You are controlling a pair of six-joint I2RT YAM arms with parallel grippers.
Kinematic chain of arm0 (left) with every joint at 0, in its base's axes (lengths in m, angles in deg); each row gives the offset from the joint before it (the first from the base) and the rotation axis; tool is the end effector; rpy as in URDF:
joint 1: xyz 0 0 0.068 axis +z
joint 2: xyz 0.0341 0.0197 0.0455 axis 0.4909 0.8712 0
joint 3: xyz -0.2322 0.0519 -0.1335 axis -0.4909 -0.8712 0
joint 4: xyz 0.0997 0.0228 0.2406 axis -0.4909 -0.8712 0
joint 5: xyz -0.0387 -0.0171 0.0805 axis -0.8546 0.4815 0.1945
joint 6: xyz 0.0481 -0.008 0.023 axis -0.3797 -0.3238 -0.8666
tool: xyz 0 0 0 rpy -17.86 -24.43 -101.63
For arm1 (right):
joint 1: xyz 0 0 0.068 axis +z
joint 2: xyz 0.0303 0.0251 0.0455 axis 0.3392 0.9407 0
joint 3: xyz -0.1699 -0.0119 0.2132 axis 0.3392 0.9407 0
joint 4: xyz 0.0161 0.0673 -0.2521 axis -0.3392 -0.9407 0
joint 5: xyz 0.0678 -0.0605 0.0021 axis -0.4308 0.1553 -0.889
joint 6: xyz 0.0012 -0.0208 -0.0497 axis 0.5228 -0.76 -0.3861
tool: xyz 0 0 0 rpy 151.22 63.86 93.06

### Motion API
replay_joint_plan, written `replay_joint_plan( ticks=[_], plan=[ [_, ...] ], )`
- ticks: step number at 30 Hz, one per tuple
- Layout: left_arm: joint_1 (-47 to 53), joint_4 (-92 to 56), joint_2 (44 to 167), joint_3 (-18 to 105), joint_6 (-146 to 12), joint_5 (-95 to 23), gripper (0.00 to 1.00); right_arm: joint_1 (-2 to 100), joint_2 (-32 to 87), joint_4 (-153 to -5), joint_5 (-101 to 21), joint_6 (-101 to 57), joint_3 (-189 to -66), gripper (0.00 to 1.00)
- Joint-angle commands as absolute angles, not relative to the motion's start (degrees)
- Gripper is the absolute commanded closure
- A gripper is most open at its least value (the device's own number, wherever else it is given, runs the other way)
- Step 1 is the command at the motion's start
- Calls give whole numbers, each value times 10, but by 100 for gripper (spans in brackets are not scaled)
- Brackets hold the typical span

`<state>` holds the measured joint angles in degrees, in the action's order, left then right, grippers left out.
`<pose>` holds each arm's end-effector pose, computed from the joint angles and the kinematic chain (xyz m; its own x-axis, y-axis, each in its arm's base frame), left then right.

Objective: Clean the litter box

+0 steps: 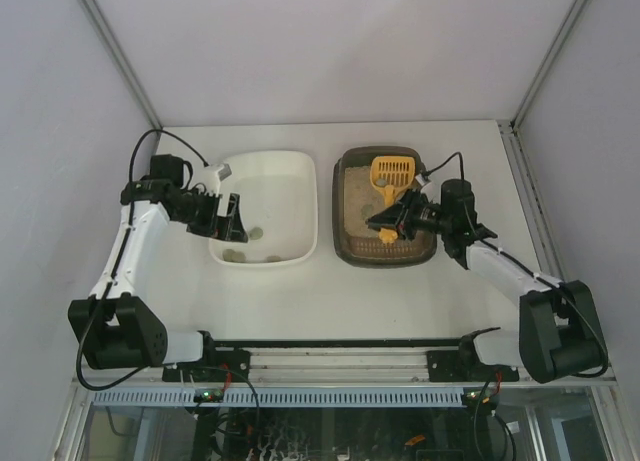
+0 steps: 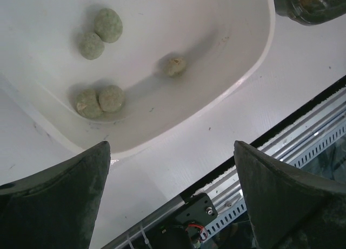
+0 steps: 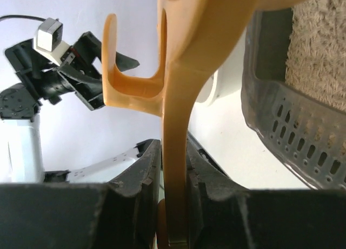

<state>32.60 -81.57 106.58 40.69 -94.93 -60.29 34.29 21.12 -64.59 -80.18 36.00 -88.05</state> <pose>0.2461 -0.0053 0.3022 -0.8535 0.1856 -0.4869 0.3979 0.8356 -0.3789 0.2542 0.0927 0.2214 -0.9132 0.3937 -0.1048 0.0207 0.3018 0.9531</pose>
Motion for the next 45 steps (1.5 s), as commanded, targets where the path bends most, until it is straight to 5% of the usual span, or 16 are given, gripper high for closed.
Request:
replay_joint_plan(
  ticks=[1, 11, 21, 25, 39, 45],
  plan=[
    [334, -778, 1055, 461, -927, -551, 0, 387, 190, -795, -741, 251, -990, 100],
    [432, -843, 1127, 568, -946, -575, 0, 546, 308, -1056, -630, 94, -1233, 100],
    [438, -782, 1077, 526, -891, -443, 0, 740, 641, -1554, -126, -34, -1735, 100],
    [438, -756, 1055, 505, -882, -407, 0, 794, 748, -1641, -21, -48, -1875, 100],
    [440, -688, 996, 428, -863, -392, 0, 829, 731, -1612, 94, -56, -1841, 100],
    [389, -675, 1001, 438, -830, -364, 0, 771, 571, -1524, -96, -20, -1713, 100]
  ],
)
